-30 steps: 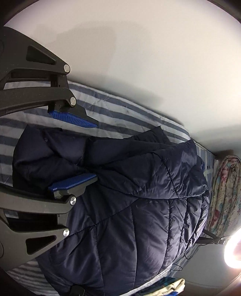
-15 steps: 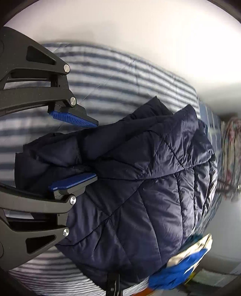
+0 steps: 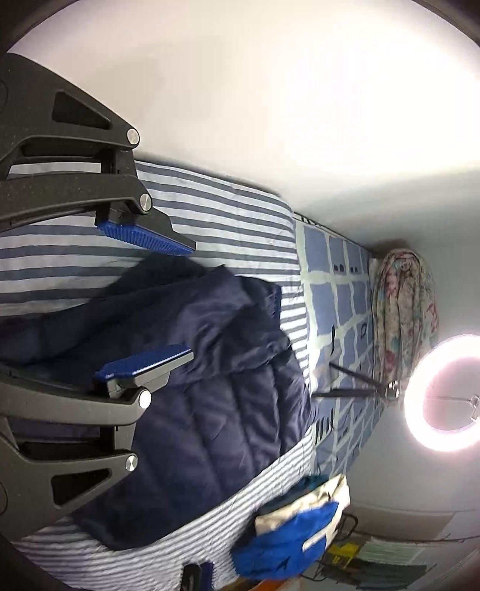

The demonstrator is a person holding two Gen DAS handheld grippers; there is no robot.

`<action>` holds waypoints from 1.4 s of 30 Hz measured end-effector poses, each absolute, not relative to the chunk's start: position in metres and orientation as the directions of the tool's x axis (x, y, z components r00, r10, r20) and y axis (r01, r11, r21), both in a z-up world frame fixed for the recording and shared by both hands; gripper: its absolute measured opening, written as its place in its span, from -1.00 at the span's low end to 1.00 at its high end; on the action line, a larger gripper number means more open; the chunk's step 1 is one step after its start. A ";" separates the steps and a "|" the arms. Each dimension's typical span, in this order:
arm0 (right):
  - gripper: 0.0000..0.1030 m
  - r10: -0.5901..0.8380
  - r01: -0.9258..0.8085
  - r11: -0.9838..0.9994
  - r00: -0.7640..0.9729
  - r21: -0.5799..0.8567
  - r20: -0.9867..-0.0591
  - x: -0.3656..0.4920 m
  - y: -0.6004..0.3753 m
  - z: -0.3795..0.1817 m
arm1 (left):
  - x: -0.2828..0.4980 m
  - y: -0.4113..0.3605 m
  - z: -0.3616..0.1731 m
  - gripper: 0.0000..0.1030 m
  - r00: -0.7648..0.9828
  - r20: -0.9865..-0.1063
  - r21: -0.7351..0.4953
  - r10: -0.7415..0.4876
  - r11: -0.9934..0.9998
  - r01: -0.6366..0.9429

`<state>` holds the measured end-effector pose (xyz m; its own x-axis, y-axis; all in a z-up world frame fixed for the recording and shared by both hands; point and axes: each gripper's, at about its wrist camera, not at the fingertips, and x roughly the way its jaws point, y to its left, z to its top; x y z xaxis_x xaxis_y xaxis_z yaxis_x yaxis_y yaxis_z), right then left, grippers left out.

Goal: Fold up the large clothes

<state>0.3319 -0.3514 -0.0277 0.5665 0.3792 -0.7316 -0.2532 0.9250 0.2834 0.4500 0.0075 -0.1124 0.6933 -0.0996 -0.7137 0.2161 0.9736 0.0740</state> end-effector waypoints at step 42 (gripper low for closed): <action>0.53 0.610 -0.193 0.782 0.429 0.592 -0.666 0.422 -0.403 -0.124 | 0.507 0.128 -0.235 0.54 0.401 -0.650 -0.733 -0.645 0.672 -0.107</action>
